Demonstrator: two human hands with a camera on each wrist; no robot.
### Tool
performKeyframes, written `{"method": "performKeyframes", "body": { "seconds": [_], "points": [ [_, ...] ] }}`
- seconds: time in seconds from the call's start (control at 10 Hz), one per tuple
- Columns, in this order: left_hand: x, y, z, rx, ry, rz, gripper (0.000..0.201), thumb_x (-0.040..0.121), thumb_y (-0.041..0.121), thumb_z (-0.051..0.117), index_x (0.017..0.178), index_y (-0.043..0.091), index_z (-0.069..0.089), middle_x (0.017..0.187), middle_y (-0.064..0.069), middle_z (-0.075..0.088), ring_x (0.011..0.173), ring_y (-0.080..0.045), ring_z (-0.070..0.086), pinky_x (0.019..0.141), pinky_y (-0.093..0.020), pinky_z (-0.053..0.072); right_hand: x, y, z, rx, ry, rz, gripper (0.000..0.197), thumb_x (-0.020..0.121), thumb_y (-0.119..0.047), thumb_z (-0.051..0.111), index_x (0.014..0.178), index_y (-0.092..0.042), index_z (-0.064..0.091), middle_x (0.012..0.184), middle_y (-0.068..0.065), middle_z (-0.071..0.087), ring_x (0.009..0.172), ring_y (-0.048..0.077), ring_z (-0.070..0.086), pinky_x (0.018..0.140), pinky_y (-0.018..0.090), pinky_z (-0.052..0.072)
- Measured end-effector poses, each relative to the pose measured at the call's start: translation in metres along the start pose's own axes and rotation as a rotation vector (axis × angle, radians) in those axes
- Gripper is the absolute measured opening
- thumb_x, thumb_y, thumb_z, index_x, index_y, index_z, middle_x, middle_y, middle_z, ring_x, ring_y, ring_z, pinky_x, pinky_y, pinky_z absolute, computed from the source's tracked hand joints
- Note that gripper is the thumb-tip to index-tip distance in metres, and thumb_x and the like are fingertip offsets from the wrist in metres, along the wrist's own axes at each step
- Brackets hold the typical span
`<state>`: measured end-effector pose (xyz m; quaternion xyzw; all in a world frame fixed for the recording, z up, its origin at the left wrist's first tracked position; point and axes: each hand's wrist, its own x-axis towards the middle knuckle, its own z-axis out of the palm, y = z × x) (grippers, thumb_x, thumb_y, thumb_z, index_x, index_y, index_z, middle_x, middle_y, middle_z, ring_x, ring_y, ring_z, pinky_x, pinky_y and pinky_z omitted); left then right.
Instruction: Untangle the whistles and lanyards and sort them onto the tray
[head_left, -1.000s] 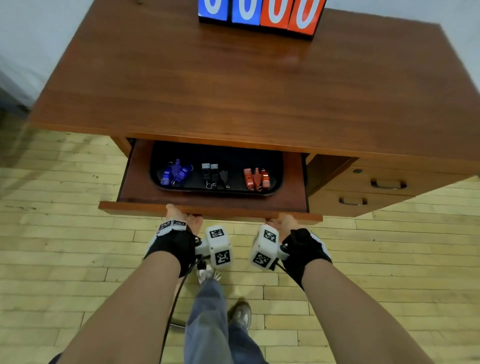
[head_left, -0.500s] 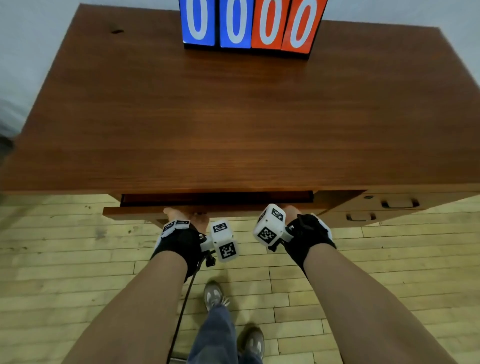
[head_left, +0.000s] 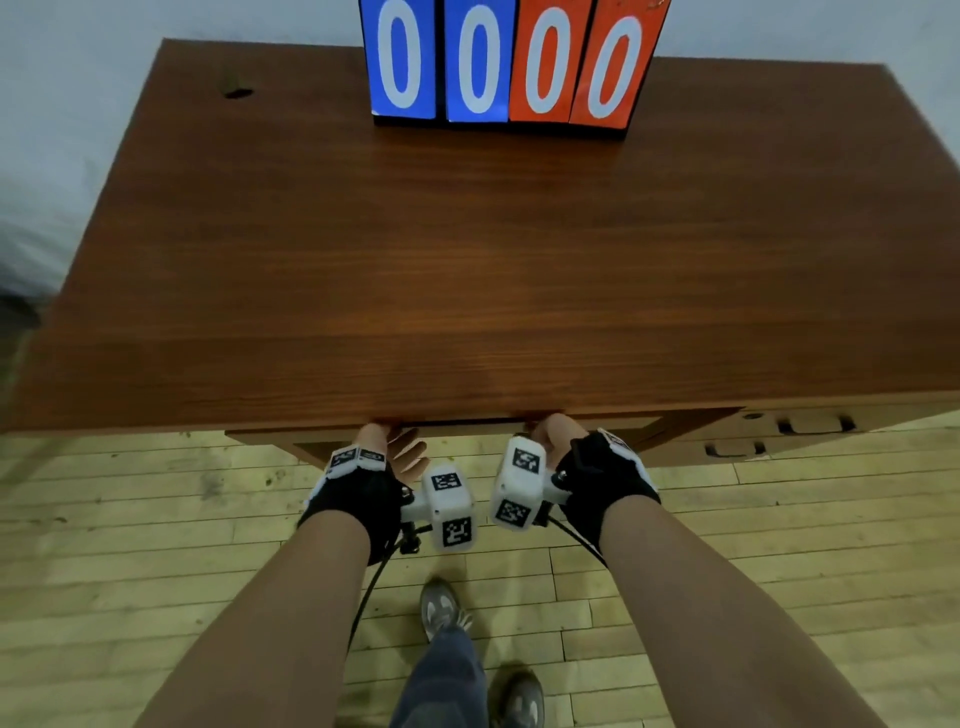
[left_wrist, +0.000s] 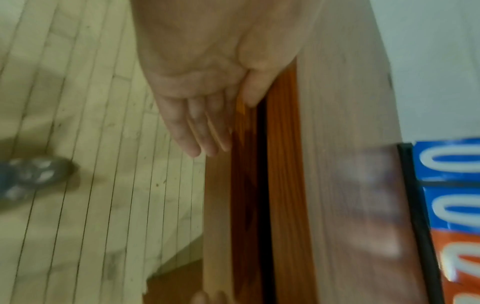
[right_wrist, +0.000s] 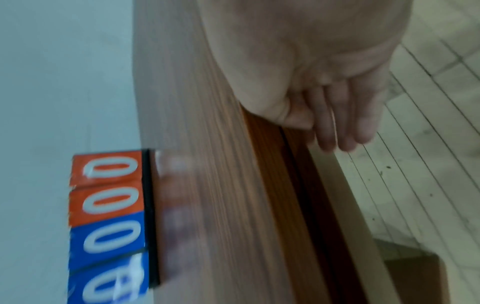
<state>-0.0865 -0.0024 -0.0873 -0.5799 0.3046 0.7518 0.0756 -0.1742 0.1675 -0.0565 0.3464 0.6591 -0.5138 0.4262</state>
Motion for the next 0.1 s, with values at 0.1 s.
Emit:
{"method": "performKeyframes", "body": {
  "seconds": [0.1],
  "points": [
    [-0.0184, 0.0116, -0.0061, 0.222, 0.034, -0.050, 0.032, 0.099, 0.017, 0.031, 0.078, 0.009, 0.055, 0.092, -0.009, 0.071, 0.109, -0.037, 0.058, 0.098, -0.040, 0.039, -0.0085, 0.0024, 0.0077, -0.124, -0.044, -0.009, 0.022, 0.091, -0.007, 0.039, 0.073, -0.005, 0.053, 0.069, 0.010, 0.059, 0.066, 0.023, 0.054, 0.074, 0.034, 0.046]
  ]
}}
